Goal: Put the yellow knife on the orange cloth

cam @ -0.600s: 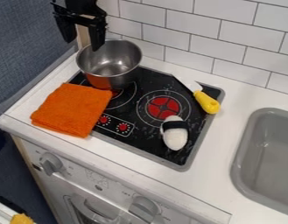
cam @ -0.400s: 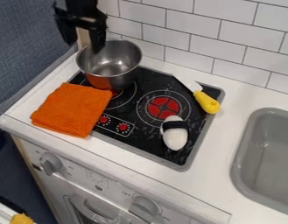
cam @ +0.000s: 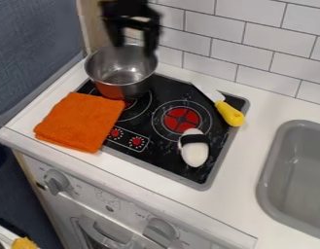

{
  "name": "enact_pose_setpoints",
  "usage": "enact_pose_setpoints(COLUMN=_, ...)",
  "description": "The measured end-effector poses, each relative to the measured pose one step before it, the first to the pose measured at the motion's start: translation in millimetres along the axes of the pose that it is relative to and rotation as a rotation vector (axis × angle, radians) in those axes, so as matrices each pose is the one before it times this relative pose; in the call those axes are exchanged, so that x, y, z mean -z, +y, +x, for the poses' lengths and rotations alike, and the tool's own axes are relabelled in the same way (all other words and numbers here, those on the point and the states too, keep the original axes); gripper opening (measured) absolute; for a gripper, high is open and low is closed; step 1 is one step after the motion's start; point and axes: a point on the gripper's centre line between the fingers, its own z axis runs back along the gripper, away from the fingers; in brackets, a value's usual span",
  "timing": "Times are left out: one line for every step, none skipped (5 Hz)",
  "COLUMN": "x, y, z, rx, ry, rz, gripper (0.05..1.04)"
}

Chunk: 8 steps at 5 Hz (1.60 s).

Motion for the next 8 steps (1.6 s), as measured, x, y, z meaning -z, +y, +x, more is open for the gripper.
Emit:
enact_pose_setpoints(x=-2.16, y=-27.18, z=10.22, rx=-0.0406, ry=-0.0105, rz=0.0475, gripper=1.001)
enact_pose_setpoints(x=10.55, y=-57.60, z=12.55, rx=-0.0014, ry=-0.0056, rz=0.0463, gripper=1.001)
enact_pose_setpoints(x=15.74, y=-23.76, z=-1.54, rx=-0.1020, ry=0.0132, rz=0.0165, gripper=1.001)
enact_pose_setpoints(x=17.12, y=-12.86, z=-0.42, rx=-0.0890, ry=-0.0069, rz=-0.0357, gripper=1.001)
enact_pose_setpoints(x=7.87, y=-12.94, z=-11.14, rx=-0.0270, ry=0.0531, rz=-0.0193, gripper=1.001)
enact_pose_setpoints(x=6.54, y=-5.07, z=-11.72, rx=-0.0839, ry=0.0496, rz=-0.0367, gripper=1.001)
enact_pose_setpoints(x=10.50, y=-2.09, z=-6.60, rx=-0.0496, ry=0.0446, rz=-0.0040, gripper=1.001)
enact_pose_setpoints(x=10.34, y=0.38, z=-6.70, rx=0.0008, ry=0.0551, rz=0.0059, gripper=1.001)
